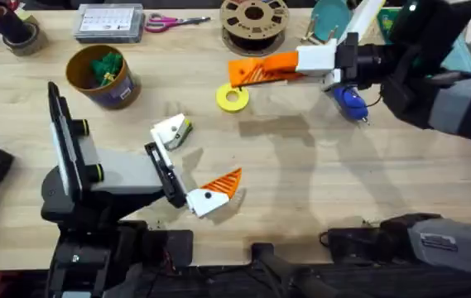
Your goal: Pick up the gripper from the table and insert it into the empty holder that is missing its gripper. Then pick up a screw, insert it into the mounting hole, and use the screwdriver to tighten it. Finally, clean up the table by picking up the vegetable and placing it into the bucket.
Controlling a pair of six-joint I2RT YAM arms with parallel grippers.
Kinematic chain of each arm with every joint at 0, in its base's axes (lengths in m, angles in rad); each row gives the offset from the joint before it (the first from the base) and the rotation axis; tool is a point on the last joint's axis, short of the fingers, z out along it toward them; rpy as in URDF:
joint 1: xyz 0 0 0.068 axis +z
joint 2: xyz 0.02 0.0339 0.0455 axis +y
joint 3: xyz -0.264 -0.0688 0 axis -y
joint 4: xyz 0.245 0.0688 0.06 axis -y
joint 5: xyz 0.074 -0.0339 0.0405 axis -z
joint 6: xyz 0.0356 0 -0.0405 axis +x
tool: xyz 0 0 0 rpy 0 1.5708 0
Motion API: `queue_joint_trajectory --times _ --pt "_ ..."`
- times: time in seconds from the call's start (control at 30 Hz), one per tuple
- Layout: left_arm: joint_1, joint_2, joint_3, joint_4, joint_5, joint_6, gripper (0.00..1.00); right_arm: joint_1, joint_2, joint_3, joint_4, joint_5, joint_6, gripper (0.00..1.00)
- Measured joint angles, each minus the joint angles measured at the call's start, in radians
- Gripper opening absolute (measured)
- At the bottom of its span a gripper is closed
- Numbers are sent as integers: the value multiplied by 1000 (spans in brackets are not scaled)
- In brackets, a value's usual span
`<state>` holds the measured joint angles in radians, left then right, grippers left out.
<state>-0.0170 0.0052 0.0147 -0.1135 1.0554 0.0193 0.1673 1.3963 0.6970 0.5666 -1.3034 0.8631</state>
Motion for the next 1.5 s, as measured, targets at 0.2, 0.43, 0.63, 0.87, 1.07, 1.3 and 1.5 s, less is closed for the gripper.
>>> queue_joint_trajectory --times 0.2,0.43,0.63,0.87,1.07,1.3,1.5 --pt "0 0 0 0 0 0 986 8 92 -8 78 -113 108 10" --pt "0 0 0 0 0 0 985 57 176 -13 82 -178 151 10" --pt "0 0 0 0 0 0 985 84 181 -16 82 -187 155 10" --pt "0 0 0 0 0 0 986 136 181 -16 82 -186 163 10" --pt "0 0 0 0 0 0 986 176 241 -16 85 -185 198 10" --pt "0 0 0 0 0 0 986 223 281 -19 193 -179 236 10" --pt "0 0 0 0 0 0 986 256 296 -19 373 -178 349 10"
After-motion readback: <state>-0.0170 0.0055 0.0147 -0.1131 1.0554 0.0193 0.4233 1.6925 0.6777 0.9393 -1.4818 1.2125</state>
